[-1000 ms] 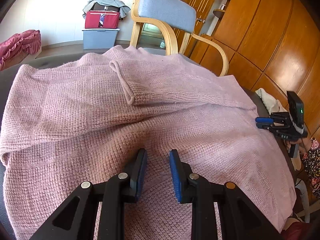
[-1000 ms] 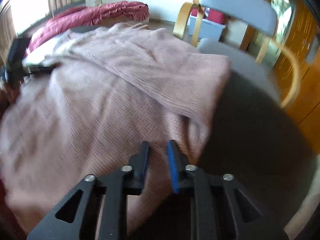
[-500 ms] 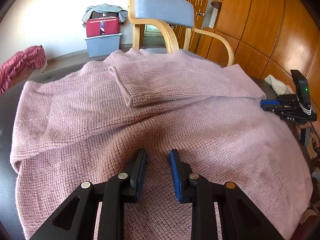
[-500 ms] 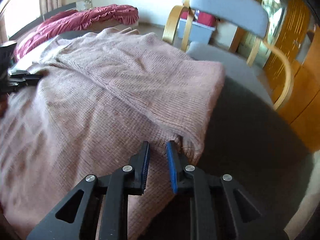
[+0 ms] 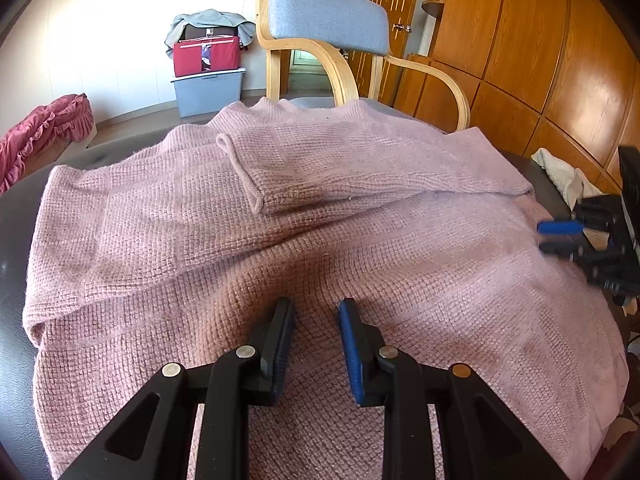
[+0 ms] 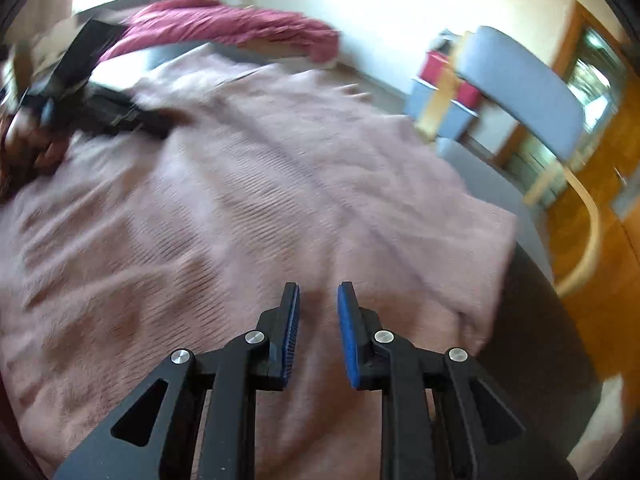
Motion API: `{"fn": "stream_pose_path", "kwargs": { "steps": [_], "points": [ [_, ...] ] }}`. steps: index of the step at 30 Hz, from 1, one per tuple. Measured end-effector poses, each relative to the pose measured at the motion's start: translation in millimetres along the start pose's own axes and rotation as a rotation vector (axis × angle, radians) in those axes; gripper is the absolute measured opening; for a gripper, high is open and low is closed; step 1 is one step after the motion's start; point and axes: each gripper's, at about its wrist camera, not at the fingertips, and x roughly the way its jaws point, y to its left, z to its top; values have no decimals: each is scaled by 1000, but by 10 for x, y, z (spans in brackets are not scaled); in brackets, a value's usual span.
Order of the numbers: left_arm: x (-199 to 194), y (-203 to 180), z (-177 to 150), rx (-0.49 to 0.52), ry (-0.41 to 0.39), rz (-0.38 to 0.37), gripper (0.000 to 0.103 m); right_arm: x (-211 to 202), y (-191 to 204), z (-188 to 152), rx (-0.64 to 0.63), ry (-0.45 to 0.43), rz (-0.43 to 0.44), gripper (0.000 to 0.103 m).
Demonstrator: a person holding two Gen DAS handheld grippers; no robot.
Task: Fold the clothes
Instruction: 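Move both tools to the sweater side edge beside the chair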
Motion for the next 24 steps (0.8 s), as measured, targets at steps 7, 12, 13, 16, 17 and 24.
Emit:
{"fn": "stream_pose_path", "kwargs": {
  "steps": [7,12,13,16,17,24],
  "points": [
    [-23,16,-31,-3,-1,-4,24,-55,-76,-238,38,-52,-24,39],
    [-32,5,-30,4,2,6,24,-122,-282,-381,123,-37,14,50],
    [-31,2,-25,6,4,8,24,-132,-324,-403,143,-31,20,51],
    [-28,-9,-9,11,11,13,24,-130,-370,-324,199,-16,47,52],
    [-53,-34,1,16,12,27,24,-161,-345,-276,205,-27,66,52],
    [-496,-498,-17,119,-52,-130,25,-496,272,132,29,-140,246,49]
  ]
}}
